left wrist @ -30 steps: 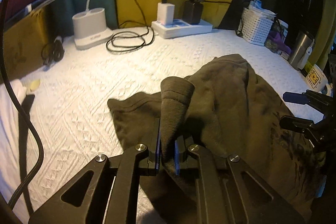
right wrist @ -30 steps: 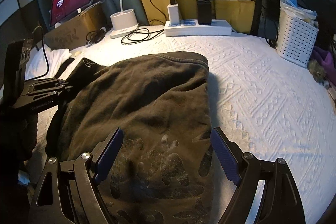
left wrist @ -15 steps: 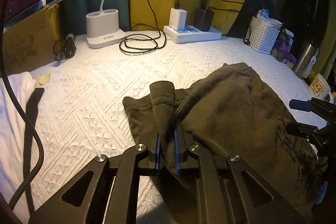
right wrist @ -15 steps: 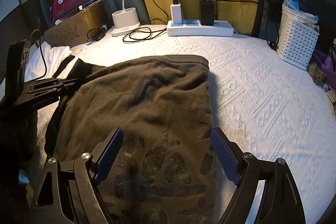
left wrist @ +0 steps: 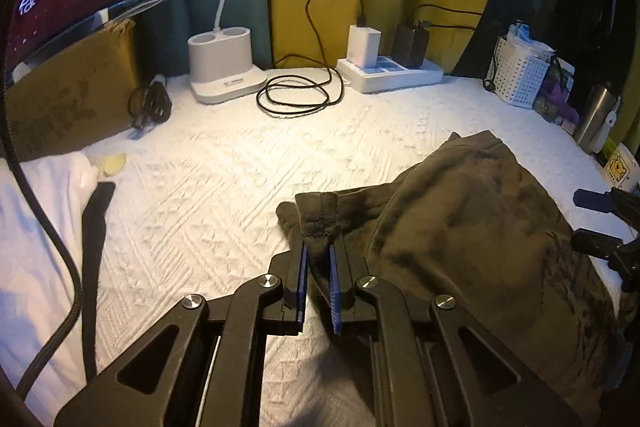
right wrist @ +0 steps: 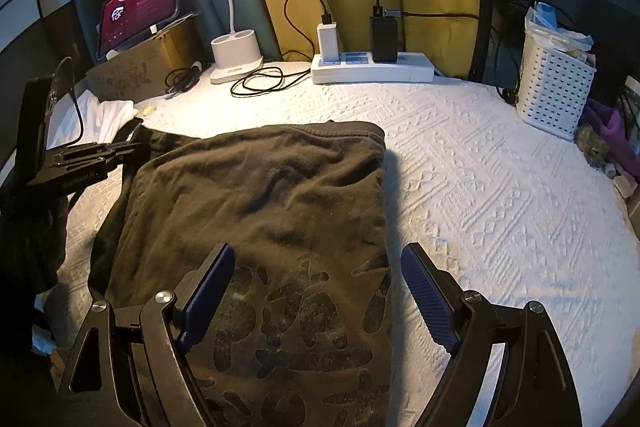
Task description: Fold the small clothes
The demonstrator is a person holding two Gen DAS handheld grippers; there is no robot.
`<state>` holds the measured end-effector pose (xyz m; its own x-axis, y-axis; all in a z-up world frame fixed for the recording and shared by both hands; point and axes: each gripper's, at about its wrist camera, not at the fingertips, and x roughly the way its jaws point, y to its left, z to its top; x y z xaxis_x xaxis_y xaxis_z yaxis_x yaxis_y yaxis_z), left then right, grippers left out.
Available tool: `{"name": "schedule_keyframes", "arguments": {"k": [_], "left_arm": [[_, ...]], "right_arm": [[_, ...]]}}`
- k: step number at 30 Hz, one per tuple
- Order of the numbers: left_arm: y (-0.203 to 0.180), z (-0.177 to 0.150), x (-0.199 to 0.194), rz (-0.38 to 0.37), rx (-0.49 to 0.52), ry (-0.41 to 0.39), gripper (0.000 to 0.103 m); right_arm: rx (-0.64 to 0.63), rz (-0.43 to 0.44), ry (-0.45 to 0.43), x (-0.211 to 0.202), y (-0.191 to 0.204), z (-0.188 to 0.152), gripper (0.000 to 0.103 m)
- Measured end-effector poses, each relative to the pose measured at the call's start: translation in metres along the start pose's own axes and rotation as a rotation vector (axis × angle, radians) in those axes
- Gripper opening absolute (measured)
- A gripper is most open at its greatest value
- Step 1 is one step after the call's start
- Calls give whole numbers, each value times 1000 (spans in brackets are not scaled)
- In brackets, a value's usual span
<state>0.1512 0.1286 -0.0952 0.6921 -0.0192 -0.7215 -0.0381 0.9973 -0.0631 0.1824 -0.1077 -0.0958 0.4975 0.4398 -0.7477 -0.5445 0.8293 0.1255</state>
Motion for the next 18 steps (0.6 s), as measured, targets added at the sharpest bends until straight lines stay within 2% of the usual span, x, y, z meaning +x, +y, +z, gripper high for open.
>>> {"name": "schedule_keyframes", "arguments": {"k": [6,9,10,11,13,15,18], "left_arm": [[-5,10,-17,-65,-36,-27,9],[-16,16,-25,-65,0,-62,12],[-19,18,-27,-49,11,-76,22],[-21,19,-30,-30,17,-91,38],[-22,22,-36,8,14,-138,55],[-20,25,-38,33,3,-156,57],[-21,25,-32,-6,13,-131,57]], "right_arm": [[2,5,19,13,-5,5,86],[-3,-4,12,14,-11,10,86],[-2,-9,7,13,-14,12,86],[-1,-14,2,12,-17,15,86],[3,-28,-7,10,-25,20,86],[11,-40,-13,9,-33,24,86],[24,-35,-19,10,-43,27,86]]}}
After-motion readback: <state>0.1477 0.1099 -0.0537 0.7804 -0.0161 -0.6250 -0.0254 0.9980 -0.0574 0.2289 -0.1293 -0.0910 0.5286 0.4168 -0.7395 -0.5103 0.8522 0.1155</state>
